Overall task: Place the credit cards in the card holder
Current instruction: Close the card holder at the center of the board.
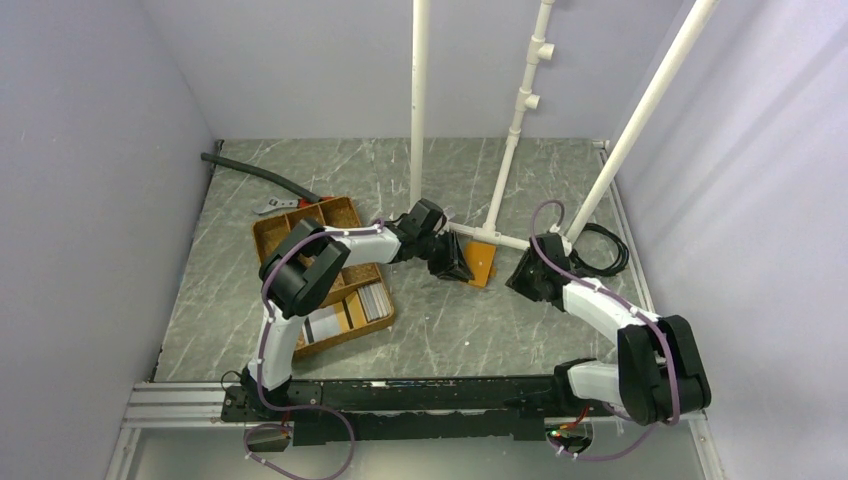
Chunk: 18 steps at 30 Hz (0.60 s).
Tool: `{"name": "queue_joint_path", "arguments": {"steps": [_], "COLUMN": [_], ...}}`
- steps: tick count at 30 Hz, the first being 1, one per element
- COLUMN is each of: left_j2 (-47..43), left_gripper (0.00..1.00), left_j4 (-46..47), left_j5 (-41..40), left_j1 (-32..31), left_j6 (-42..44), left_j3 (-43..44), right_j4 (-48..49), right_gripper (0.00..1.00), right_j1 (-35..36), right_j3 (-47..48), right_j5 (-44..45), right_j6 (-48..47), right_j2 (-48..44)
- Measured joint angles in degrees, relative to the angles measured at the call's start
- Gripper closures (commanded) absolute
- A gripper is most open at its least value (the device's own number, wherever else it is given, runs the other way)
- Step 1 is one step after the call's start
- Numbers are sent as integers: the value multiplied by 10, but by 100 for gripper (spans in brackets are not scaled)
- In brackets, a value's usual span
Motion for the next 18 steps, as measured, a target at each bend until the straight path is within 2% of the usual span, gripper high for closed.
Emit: {"name": "queue_joint_path", "arguments": {"steps": [2,4,8,13,18], "left_j2": [0,0,0,0,12], "left_gripper": [68,68,80,89,98], "left_j4": [8,16,24,-11,-4], "left_j5": [10,23,31,31,36], "left_j1": [1,3,7,9,9], "left_j6": [6,13,29,59,67], "left_j3": [0,-1,1,46,99], "right_j4": [12,26,49,67,83], "right_gripper": [52,49,49,52,53], "right_j1": [-7,-12,-16,-16,-16], "right_j3": [-1,5,20,34,34], "right_j5": [-21,-42,-71,-95,-114], "right_j6": [-13,-26,-46,-67,-74], "right_j2": [-3,7,40,64,64]}}
